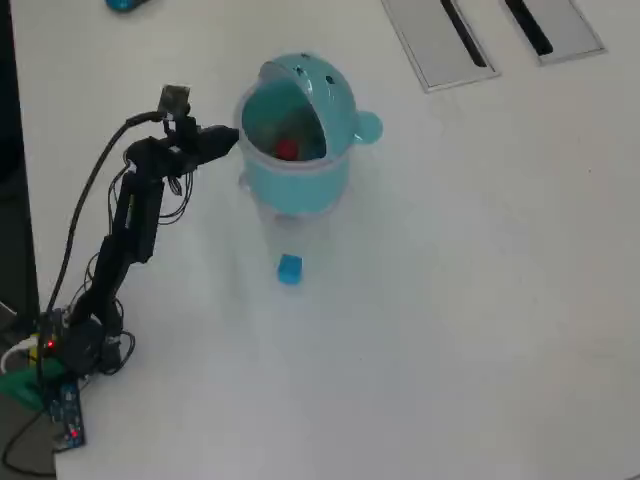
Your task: Grasp RGB lego blocks and put them in the bin one by one.
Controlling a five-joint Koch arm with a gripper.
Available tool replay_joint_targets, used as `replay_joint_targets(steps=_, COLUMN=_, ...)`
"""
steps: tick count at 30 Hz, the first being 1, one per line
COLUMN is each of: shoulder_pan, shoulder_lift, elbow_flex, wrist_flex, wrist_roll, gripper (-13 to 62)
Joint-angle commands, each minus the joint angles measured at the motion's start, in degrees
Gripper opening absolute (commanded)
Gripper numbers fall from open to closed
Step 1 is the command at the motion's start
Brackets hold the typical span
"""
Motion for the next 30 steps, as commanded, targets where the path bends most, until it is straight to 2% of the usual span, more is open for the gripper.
replay_joint_targets(steps=1, shoulder_pan=-0.4, shoulder_lift=4.0, elbow_flex=-3.2, wrist_flex=2.8, wrist_roll=0.3, gripper=36.7)
replay_joint_targets(steps=5, shoulder_pan=-0.4, shoulder_lift=6.2, elbow_flex=-3.2, wrist_flex=8.5, wrist_roll=-0.2, gripper=36.7)
replay_joint_targets(steps=10, shoulder_pan=-1.7, shoulder_lift=8.4, elbow_flex=-3.1, wrist_flex=13.3, wrist_roll=-8.9, gripper=36.6)
replay_joint_targets(steps=15, shoulder_pan=-0.6, shoulder_lift=8.8, elbow_flex=-3.2, wrist_flex=7.4, wrist_roll=-6.9, gripper=34.5)
replay_joint_targets(steps=21, shoulder_pan=7.1, shoulder_lift=7.5, elbow_flex=-3.0, wrist_flex=0.1, wrist_roll=-6.0, gripper=35.1)
replay_joint_targets(steps=30, shoulder_pan=10.8, shoulder_lift=6.0, elbow_flex=0.7, wrist_flex=-1.5, wrist_roll=-5.7, gripper=34.0)
